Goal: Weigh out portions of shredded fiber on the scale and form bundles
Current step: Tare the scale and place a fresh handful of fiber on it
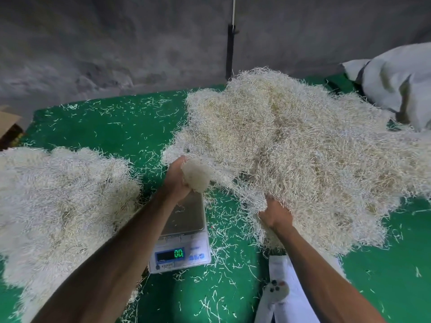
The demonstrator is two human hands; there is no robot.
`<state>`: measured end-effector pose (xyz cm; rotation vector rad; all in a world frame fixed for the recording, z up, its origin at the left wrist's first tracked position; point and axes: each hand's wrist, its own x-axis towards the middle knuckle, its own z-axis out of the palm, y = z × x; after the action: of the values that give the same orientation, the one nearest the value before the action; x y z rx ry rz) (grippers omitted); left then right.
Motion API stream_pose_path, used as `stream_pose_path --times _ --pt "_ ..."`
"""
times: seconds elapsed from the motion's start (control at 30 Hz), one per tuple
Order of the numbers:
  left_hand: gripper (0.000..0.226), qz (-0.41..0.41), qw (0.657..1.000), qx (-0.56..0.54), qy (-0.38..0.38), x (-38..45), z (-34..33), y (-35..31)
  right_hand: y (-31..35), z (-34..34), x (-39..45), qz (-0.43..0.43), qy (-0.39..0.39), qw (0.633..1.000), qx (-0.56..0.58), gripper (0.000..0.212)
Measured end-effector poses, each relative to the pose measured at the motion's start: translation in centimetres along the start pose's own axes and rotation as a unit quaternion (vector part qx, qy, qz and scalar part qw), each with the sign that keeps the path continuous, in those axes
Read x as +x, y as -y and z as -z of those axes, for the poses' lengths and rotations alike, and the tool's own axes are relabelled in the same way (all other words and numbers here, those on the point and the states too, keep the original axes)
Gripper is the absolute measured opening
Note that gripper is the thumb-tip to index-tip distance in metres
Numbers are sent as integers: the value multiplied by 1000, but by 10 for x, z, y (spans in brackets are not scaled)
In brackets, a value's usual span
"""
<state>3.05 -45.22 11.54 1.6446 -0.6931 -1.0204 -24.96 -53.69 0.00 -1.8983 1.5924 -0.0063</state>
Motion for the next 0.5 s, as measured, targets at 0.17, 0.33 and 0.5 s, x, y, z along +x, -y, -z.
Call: stream_pose_path --times 0.17,0.33,0.5 --pt "11 -118 989 58 -69 -27 -7 -7 38 10 1 97 -10 995 23 97" --pt "62 -14 992 -64 -111 -47 -10 -31 78 32 4 225 -97 962 -122 48" --pt "43 103 966 -164 -171 -64 20 -47 87 44 1 191 -66 961 -190 28"
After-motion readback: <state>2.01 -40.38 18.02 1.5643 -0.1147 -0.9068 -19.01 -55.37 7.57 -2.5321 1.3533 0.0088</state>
